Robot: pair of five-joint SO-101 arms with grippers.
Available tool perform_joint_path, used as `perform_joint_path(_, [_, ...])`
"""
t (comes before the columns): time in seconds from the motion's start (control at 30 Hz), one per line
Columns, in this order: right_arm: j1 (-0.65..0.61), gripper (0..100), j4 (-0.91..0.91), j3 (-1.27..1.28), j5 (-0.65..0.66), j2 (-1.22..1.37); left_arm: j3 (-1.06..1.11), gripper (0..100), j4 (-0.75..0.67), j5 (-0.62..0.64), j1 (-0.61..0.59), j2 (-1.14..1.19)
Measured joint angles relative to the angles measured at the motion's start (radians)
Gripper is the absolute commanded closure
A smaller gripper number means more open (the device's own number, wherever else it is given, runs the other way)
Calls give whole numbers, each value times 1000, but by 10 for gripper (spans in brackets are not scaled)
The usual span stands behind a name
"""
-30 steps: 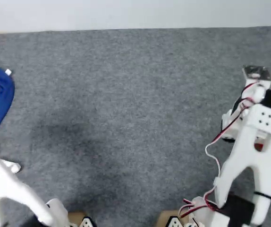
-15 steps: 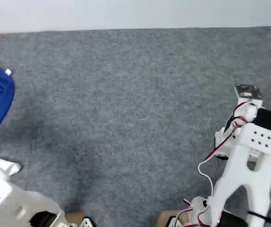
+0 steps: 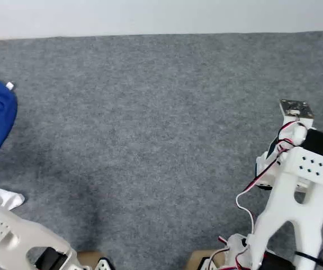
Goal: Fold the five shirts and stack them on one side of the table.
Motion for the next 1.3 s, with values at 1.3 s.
perform_joint_path(1.3, [0,990,0,0,0,0,-144,998,158,727,1410,-552])
